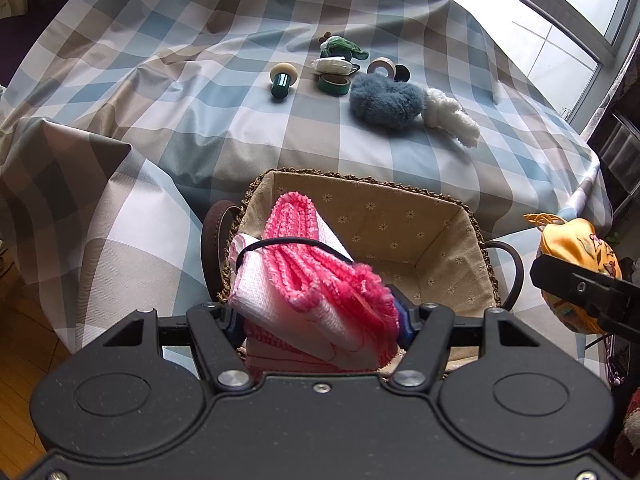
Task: Organize soft objects
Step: 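Carry the towel bundle with the left tool while the right tool carries the yellow pouch to the basket, then open both tools to drop the towel bundle and yellow pouch into the basket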
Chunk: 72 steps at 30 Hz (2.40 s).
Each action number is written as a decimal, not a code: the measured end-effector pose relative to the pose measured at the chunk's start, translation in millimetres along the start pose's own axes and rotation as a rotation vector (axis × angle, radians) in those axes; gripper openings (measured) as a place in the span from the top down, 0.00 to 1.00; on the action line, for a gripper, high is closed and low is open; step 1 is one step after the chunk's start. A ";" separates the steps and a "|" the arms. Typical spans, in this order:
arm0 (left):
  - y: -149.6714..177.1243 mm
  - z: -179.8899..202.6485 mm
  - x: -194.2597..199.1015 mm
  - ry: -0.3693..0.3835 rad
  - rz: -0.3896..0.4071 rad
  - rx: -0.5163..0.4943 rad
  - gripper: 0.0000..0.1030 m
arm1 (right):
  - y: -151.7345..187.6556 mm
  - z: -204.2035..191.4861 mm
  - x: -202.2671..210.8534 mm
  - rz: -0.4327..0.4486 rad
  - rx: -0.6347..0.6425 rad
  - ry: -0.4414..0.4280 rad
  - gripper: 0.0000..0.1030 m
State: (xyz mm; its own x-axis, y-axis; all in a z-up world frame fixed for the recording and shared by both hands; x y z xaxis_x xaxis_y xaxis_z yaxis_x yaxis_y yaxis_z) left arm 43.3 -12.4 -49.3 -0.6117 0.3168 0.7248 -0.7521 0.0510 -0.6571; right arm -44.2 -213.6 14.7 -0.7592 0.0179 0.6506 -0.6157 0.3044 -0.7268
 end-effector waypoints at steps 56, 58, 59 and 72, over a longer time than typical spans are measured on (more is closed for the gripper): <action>-4.9 -2.2 1.1 -0.029 0.004 0.035 0.22 | 4.2 -9.6 -8.2 -0.046 0.043 -0.027 0.14; -5.4 -2.7 2.7 -0.035 0.010 0.031 0.22 | 3.8 -9.9 -8.0 -0.043 0.046 -0.025 0.14; -5.5 -2.6 3.0 -0.037 0.012 0.029 0.22 | 3.8 -9.9 -7.8 -0.043 0.047 -0.026 0.14; -5.1 -2.5 6.8 -0.092 0.040 -0.021 0.21 | 5.2 -9.5 -6.4 -0.048 0.048 -0.027 0.14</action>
State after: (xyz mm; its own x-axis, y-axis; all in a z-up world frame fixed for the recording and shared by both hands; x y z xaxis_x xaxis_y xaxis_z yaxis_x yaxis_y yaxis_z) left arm 43.6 -8.0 -41.5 -0.6617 0.2303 0.7135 -0.7222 0.0599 -0.6891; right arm -40.5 -203.1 8.8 -0.7337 -0.0217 0.6791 -0.6604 0.2581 -0.7052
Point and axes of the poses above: each gripper's, at about its wrist camera, not at the fingertips, and x roughly against the way its jaws point, z to its right, y to its underside, the point moved 8 cm from there along -x, roughly the way its jaws point, and after that the axes turned 3 degrees about z, right-handed, at the moved point
